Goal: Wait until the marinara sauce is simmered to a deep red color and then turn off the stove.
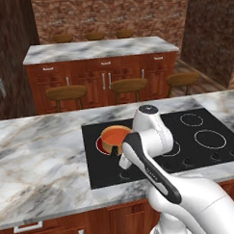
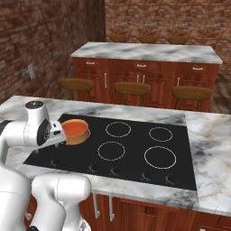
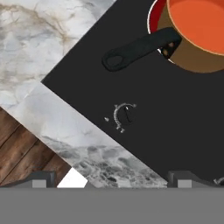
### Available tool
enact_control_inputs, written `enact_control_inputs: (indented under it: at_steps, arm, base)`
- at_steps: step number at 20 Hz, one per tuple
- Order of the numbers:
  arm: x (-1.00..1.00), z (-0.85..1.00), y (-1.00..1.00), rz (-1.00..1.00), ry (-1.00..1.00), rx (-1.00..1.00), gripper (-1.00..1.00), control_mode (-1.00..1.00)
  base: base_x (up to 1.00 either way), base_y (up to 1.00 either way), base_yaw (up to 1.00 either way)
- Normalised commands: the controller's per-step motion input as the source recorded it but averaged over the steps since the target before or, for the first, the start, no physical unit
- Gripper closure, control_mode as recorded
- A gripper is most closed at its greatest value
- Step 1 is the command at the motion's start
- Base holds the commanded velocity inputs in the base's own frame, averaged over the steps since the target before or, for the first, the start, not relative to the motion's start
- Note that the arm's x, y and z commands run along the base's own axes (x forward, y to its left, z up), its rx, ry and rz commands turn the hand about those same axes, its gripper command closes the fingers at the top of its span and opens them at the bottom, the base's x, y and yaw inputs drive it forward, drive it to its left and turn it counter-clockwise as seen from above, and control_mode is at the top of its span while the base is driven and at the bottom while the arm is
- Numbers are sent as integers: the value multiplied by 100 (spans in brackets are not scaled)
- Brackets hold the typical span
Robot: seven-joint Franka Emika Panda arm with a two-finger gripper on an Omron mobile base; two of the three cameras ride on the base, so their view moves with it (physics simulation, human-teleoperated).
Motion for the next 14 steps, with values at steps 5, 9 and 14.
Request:
enact_control_inputs:
  at_steps: [5,9,14]
  arm:
    - [0,-34,0,8,1,0,-100,-100]
    - [11,-41,1,6,5,0,-100,-100]
    - [16,-36,6,4,4,0,-100,-100]
  base:
    - [0,0,0]
    - [0,0,0]
    - [0,0,0]
